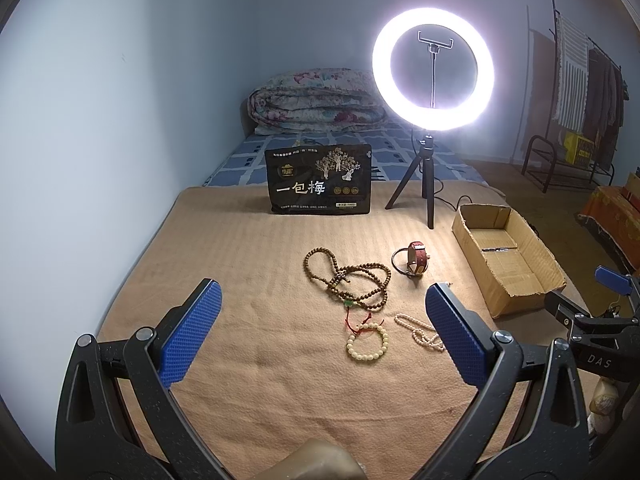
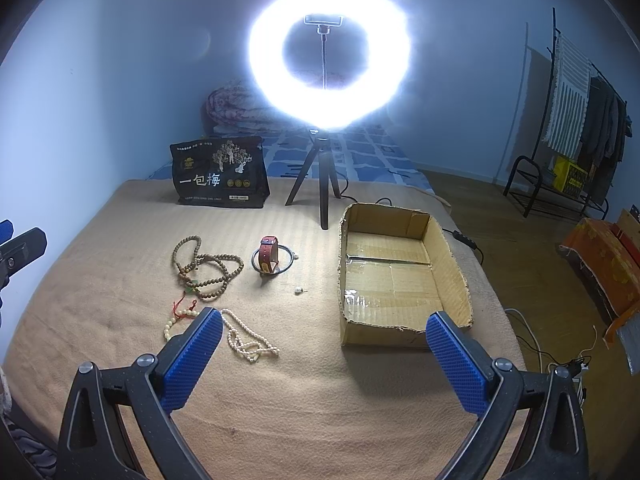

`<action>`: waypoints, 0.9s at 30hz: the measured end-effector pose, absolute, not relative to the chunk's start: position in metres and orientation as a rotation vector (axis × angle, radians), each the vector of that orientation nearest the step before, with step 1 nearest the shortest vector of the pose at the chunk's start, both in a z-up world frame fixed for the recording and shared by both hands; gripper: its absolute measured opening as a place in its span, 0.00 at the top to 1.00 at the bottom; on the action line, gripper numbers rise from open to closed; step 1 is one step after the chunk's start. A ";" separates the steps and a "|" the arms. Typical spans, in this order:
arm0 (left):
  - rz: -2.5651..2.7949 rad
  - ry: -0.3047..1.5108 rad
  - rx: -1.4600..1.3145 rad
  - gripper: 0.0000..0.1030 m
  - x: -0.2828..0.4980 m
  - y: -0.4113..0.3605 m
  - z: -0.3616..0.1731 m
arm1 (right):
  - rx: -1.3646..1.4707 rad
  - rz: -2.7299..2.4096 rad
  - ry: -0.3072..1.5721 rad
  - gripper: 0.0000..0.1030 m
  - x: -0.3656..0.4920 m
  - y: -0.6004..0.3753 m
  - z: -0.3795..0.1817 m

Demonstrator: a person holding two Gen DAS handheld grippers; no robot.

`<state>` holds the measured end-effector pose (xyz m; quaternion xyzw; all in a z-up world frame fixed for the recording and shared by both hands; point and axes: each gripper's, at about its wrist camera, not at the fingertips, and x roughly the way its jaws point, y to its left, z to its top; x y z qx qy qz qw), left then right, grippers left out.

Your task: Organize jewelry

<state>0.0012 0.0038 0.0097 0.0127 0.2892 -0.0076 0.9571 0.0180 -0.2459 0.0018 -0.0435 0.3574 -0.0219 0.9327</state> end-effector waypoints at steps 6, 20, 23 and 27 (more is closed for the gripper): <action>-0.009 0.603 0.021 0.00 0.006 0.001 0.001 | -0.088 -0.040 0.739 0.00 0.020 -0.245 0.001; 0.025 0.662 0.012 0.00 0.030 0.011 -0.014 | -0.110 -0.022 0.782 0.00 0.035 -0.245 -0.010; 0.043 0.678 0.016 0.00 0.037 0.016 -0.020 | -0.126 -0.009 0.800 0.01 0.041 -0.245 -0.014; 0.050 0.713 0.015 0.00 0.049 0.024 -0.027 | -0.132 0.024 0.822 0.05 0.048 -0.244 -0.019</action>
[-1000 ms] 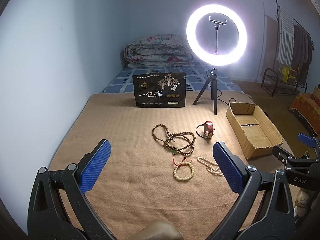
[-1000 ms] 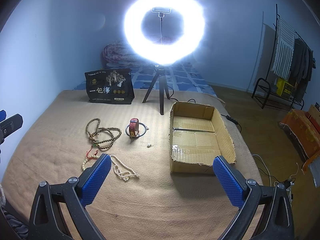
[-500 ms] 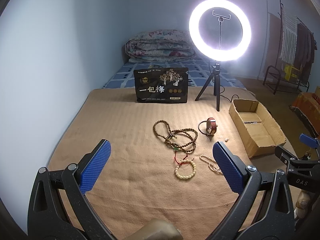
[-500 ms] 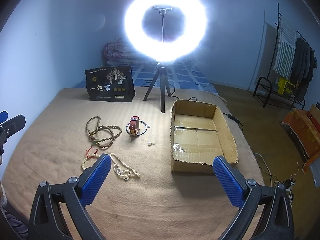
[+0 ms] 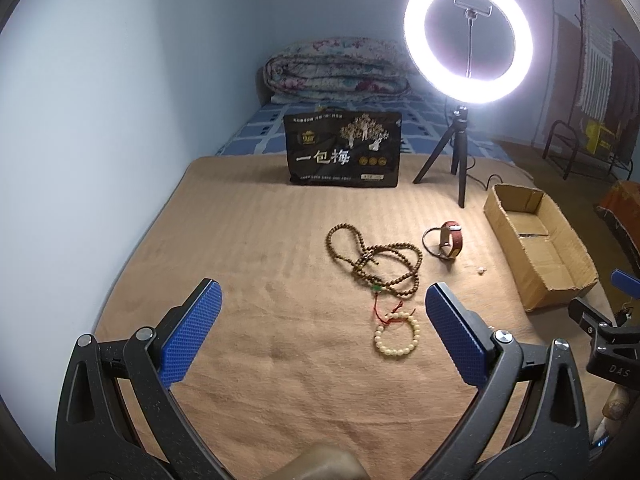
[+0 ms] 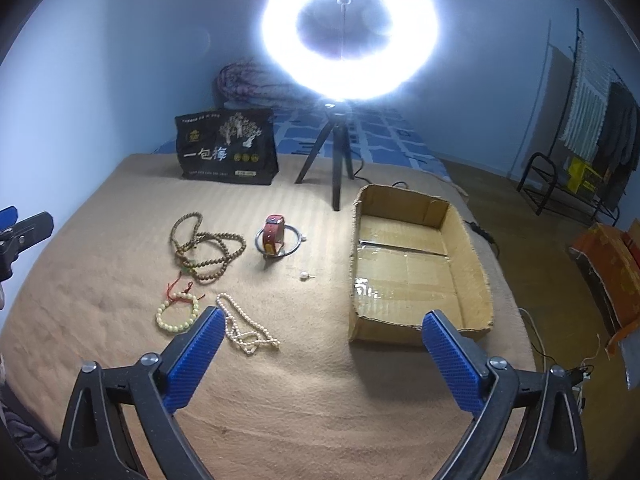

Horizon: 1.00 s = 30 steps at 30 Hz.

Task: Organize jewelry
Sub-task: 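Close the left gripper on the brown bead mala while the right tool approaches the pearl necklace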

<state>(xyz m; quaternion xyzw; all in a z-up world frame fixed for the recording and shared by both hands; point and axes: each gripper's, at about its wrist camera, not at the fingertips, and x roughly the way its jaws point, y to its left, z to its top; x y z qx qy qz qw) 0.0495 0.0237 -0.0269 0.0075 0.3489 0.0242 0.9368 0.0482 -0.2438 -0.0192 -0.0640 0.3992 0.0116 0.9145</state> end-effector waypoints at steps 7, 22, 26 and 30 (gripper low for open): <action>0.042 0.768 0.006 0.01 0.072 0.035 -0.040 | -0.166 0.108 0.876 0.13 0.064 -0.236 -0.033; -0.075 0.955 -0.137 0.25 0.135 0.055 -0.066 | -0.191 0.248 1.031 0.25 0.101 -0.222 -0.070; -0.111 1.001 -0.177 0.26 0.155 0.054 -0.077 | -0.197 0.275 1.060 0.27 0.110 -0.216 -0.078; -0.128 1.048 -0.201 0.35 0.177 0.052 -0.091 | -0.191 0.293 1.097 0.31 0.118 -0.213 -0.090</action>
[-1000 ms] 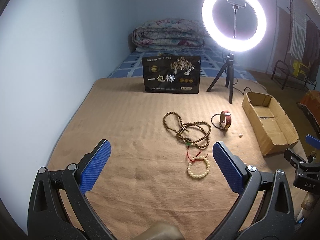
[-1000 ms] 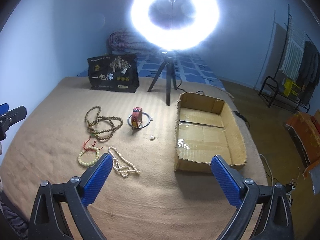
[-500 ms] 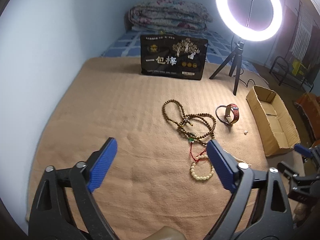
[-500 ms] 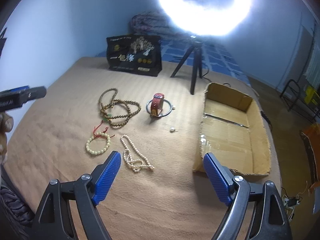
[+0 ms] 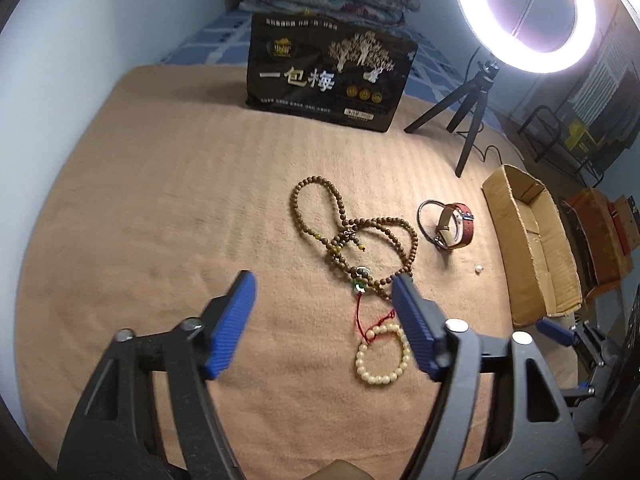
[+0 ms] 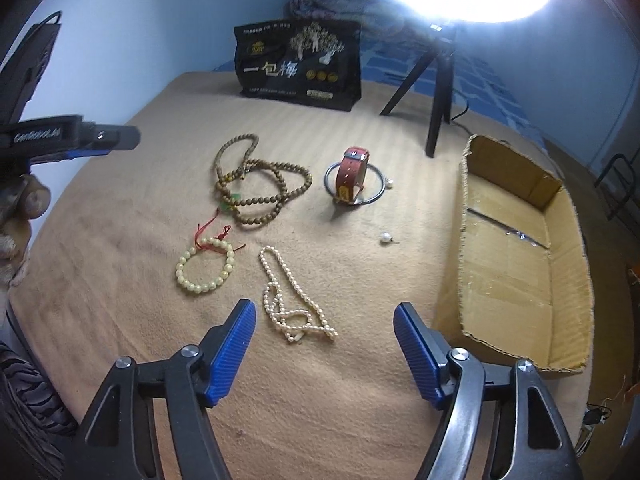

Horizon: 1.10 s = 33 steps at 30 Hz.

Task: Organize jewelry
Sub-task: 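Close the left gripper on the brown bead mala while the right tool approaches the pearl necklace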

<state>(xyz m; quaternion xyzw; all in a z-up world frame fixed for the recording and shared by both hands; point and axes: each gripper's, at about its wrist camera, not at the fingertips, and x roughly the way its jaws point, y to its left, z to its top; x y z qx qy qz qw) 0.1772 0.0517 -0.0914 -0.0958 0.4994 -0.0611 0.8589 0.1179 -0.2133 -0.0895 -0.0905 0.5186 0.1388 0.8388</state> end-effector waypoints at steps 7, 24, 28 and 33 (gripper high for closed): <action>-0.188 1.163 -0.294 0.44 0.214 0.045 -0.128 | -0.196 0.337 1.155 0.37 0.130 -0.204 -0.106; -0.178 1.269 -0.200 0.63 0.264 0.020 -0.181 | -0.211 0.396 1.223 0.46 0.152 -0.191 -0.137; -0.171 1.280 -0.175 0.68 0.268 0.017 -0.188 | -0.214 0.412 1.234 0.46 0.157 -0.187 -0.142; -0.158 1.286 -0.152 0.80 0.272 0.013 -0.200 | -0.238 0.422 1.244 0.46 0.164 -0.180 -0.149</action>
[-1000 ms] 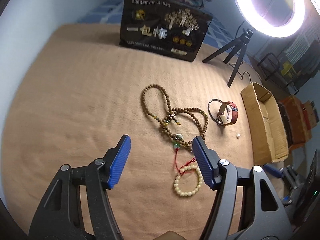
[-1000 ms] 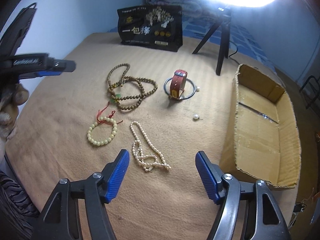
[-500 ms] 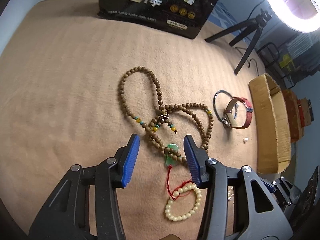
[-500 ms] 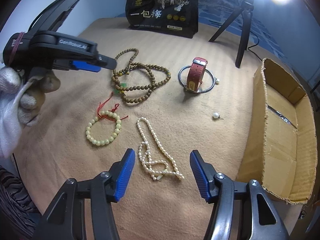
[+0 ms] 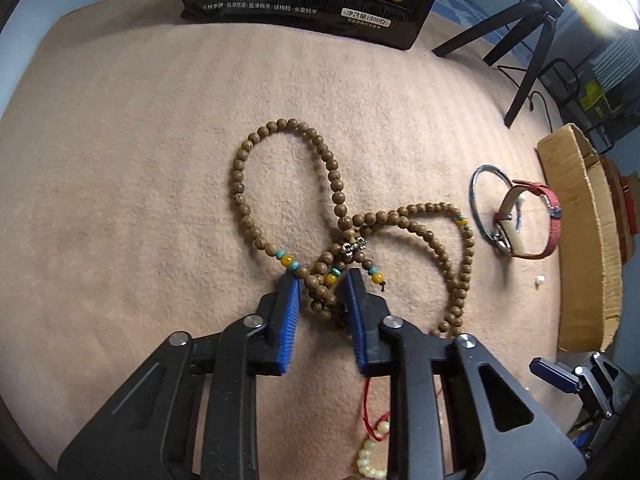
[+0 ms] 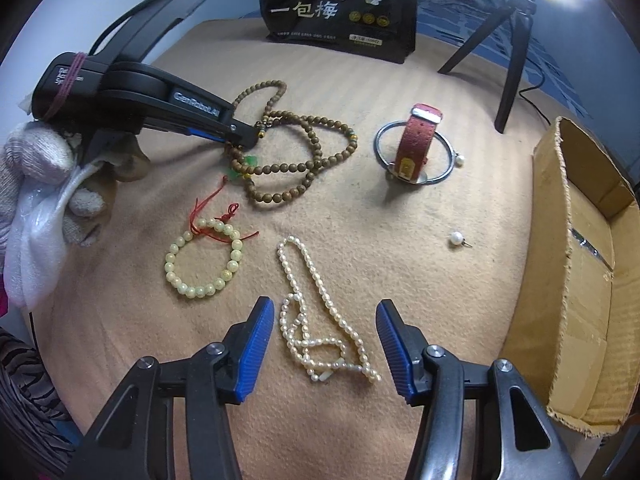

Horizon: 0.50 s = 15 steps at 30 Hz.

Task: Organize jewelry
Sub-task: 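Close the left gripper on the brown bead mala while the right tool approaches the pearl necklace, then close the right gripper on the white pearl necklace while the left gripper lifts the mala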

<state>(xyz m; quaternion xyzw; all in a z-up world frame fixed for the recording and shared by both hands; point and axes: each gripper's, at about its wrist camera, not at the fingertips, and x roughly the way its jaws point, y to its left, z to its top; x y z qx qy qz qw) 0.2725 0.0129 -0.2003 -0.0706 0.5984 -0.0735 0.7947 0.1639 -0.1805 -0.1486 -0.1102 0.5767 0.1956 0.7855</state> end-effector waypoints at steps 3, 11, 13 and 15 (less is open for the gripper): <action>-0.156 1.281 -0.155 0.86 0.273 0.013 -0.200 | -0.251 0.418 1.249 0.46 0.170 -0.179 -0.154; -0.151 1.263 -0.165 0.89 0.274 0.013 -0.201 | -0.310 0.418 1.278 0.46 0.182 -0.170 -0.173; -0.150 1.261 -0.173 0.89 0.273 0.014 -0.201 | -0.327 0.417 1.273 0.46 0.179 -0.167 -0.175; -0.151 1.258 -0.176 0.89 0.274 0.014 -0.200 | -0.335 0.414 1.268 0.54 0.180 -0.165 -0.177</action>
